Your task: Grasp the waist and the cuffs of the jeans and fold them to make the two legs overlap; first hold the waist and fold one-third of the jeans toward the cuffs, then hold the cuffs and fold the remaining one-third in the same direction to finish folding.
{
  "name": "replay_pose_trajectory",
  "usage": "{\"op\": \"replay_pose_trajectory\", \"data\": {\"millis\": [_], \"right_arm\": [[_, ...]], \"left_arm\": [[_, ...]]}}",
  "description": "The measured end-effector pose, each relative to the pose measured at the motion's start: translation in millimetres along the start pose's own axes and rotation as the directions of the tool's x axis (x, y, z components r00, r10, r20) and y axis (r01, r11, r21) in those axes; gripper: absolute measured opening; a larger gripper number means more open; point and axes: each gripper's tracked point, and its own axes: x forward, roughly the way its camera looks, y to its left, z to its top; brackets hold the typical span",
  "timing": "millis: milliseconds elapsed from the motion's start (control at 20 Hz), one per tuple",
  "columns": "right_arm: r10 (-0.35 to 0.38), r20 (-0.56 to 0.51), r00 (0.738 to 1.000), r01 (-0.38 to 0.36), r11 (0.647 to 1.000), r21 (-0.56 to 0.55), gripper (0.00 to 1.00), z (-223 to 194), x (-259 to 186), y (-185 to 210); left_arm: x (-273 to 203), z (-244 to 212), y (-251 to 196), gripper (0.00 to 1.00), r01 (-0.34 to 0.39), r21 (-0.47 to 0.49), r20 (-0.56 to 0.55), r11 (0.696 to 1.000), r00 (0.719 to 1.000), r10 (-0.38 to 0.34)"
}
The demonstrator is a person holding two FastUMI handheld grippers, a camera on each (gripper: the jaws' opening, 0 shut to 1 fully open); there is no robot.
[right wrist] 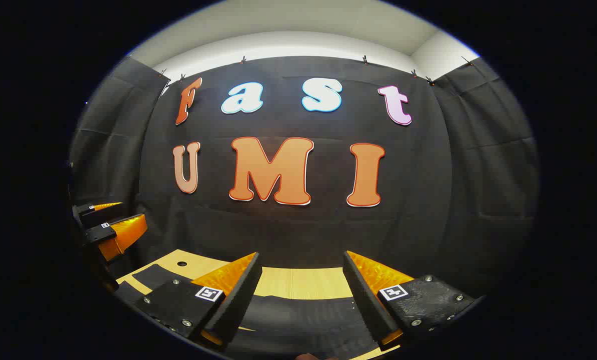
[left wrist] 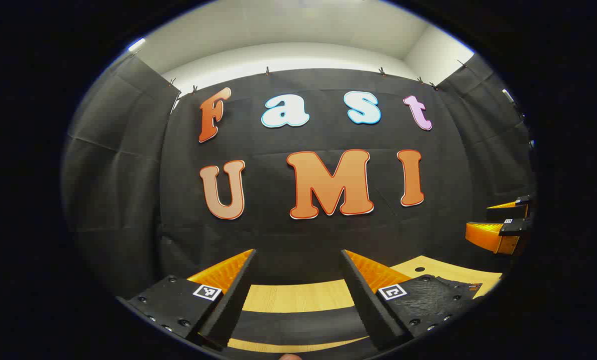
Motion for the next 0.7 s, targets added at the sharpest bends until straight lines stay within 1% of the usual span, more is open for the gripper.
{"op": "replay_pose_trajectory", "data": {"millis": [50, 150, 200, 250, 300, 350, 400, 450, 600, 650, 700], "right_arm": [[0.005, 0.003, 1.0, -0.005, 1.0, 0.0, 0.94, 1, -1, 5], [0.022, 0.001, 1.0, -0.022, 1.0, 0.006, 0.94, 3, 0, 14], [0.025, -0.001, 1.0, -0.025, 1.0, 0.004, 0.98, 2, 1, 15], [0.03, -0.003, 1.0, -0.03, 1.0, 0.002, 0.98, 2, 2, 17], [0.032, -0.003, 0.999, -0.032, 0.999, 0.001, 0.94, 1, 3, 19], [0.036, -0.005, 0.999, -0.036, 0.999, 0.001, 0.98, 2, 5, 20], [0.044, -0.005, 0.999, -0.044, 0.999, 0.003, 0.98, 2, 7, 22], [0.047, -0.004, 0.999, -0.047, 0.999, 0.002, 0.98, 3, 9, 23], [0.061, -0.006, 0.998, -0.061, 0.998, -0.02, 0.98, 6, 19, 27], [0.066, -0.006, 0.998, -0.066, 0.997, -0.028, 0.94, 7, 22, 29], [0.063, -0.009, 0.998, -0.063, 0.997, -0.032, 1.0, 8, 27, 29]], "left_arm": [[0, -1, 2, 0.99, 0.001, -0.003, -0.001, 1.0, 1.0, -0.001], [1, 0, 8, 0.98, -0.003, -0.003, -0.001, 1.0, 1.0, 0.003], [0, -1, 11, 0.99, -0.01, -0.002, -0.001, 1.0, 1.0, 0.01], [1, -1, 13, 0.99, -0.013, -0.003, -0.001, 1.0, 1.0, 0.013], [1, -1, 15, 0.98, -0.018, -0.006, -0.003, 1.0, 1.0, 0.018], [2, -1, 17, 0.99, -0.021, -0.007, -0.006, 1.0, 1.0, 0.021], [2, -3, 18, 0.98, -0.027, -0.007, -0.007, 1.0, 1.0, 0.027], [3, -1, 19, 0.99, -0.032, -0.006, -0.004, 0.999, 0.999, 0.032], [8, 0, 22, 0.98, -0.04, -0.001, 0.003, 0.999, 0.999, 0.04], [12, 1, 24, 0.98, -0.043, -0.001, 0.006, 0.999, 0.999, 0.043], [14, 0, 27, 0.99, -0.045, -0.005, 0.007, 0.999, 0.999, 0.045]]}}
